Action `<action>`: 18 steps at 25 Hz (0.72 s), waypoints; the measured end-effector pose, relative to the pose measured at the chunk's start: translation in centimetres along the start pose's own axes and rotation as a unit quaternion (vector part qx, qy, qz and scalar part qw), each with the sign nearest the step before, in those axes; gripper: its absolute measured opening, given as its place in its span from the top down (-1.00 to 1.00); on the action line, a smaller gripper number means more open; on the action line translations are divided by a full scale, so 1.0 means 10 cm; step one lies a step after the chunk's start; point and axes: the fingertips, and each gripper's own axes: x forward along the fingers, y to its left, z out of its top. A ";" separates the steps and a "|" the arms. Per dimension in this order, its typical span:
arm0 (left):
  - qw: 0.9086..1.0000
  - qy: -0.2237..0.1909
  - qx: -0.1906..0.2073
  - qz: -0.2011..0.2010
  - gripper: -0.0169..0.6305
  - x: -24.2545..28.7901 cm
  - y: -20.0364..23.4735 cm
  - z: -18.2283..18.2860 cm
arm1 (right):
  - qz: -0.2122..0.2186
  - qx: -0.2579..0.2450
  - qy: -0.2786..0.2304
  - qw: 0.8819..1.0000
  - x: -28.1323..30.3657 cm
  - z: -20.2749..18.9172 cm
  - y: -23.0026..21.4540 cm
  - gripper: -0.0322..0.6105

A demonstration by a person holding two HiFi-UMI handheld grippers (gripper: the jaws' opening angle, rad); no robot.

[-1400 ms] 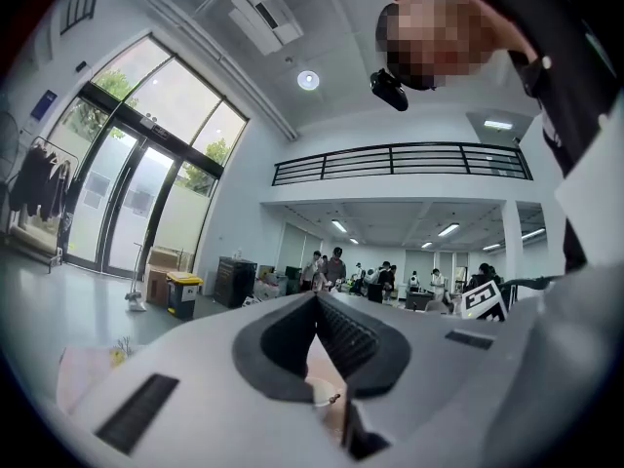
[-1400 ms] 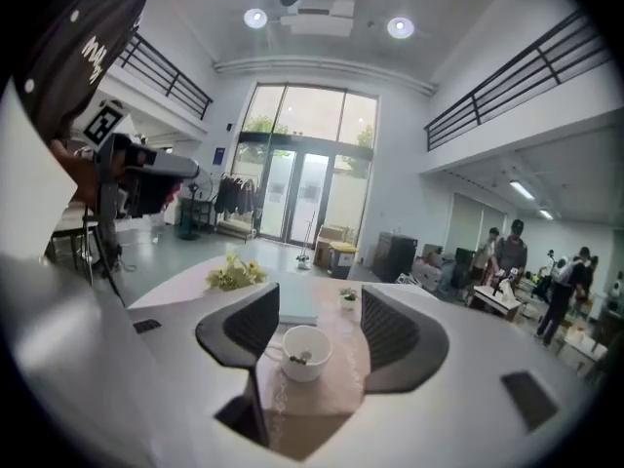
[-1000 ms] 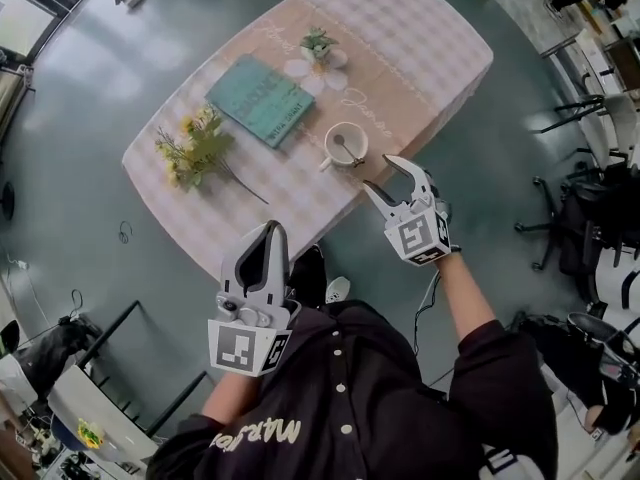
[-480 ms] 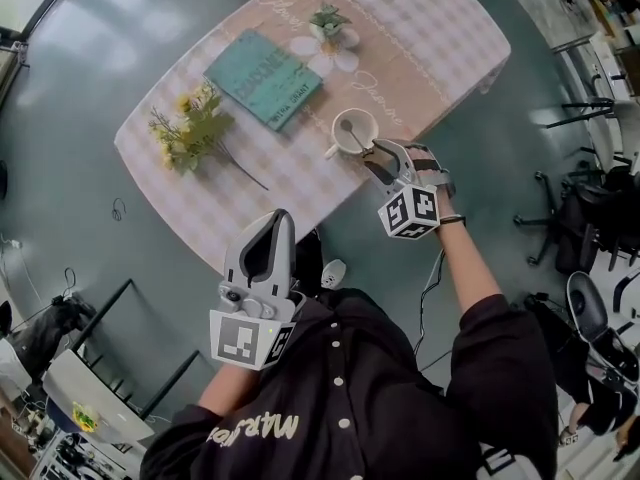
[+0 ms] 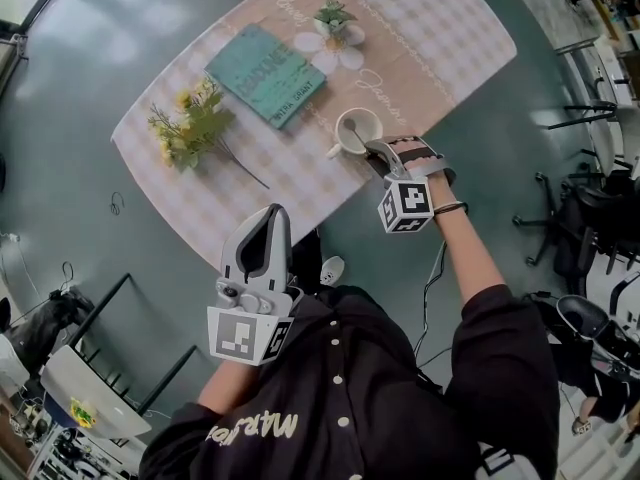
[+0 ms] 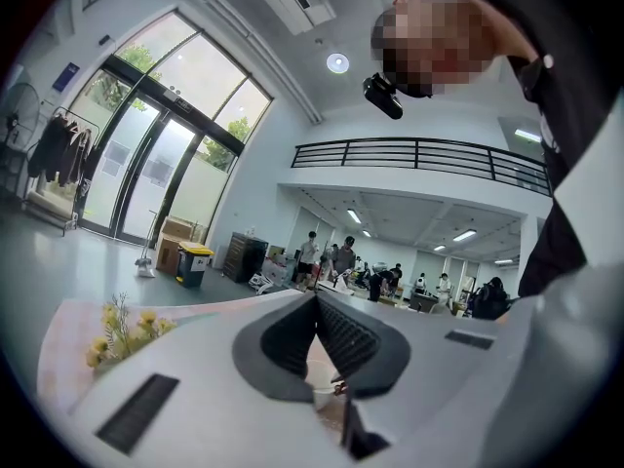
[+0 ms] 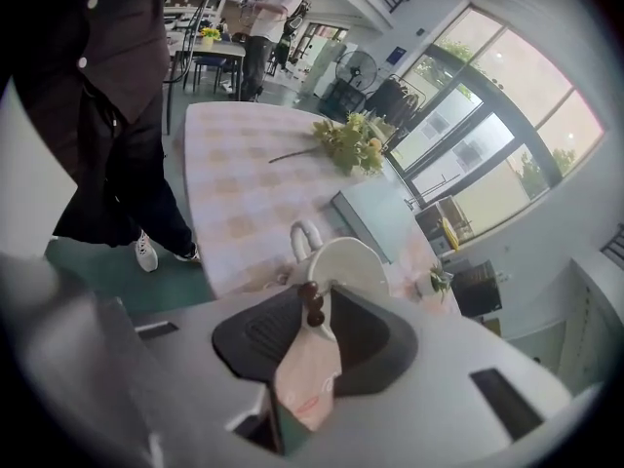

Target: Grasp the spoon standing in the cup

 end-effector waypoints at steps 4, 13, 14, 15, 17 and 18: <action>1.000 0.002 -0.001 0.002 0.91 0.01 0.04 -0.02 | 0.010 -0.017 0.004 1.000 0.01 0.01 0.05 0.70; 1.000 -0.003 0.002 -0.008 0.91 0.04 -0.02 0.04 | 0.003 -0.013 -0.003 1.000 -0.14 0.05 0.00 0.74; 1.000 -0.004 0.003 -0.009 0.91 0.03 -0.03 0.05 | 0.002 -0.006 -0.006 1.000 -0.17 0.06 -0.01 0.74; 1.000 -0.005 0.004 -0.011 0.91 0.03 -0.06 0.07 | 0.001 0.003 -0.011 1.000 -0.20 0.06 -0.02 0.74; 1.000 -0.008 0.007 -0.015 0.91 0.03 -0.09 0.09 | 0.000 0.032 -0.026 0.999 -0.28 0.09 -0.05 0.74; 1.000 -0.009 0.008 -0.018 0.91 0.03 -0.11 0.10 | -0.002 0.050 -0.036 0.998 -0.32 0.11 -0.07 0.74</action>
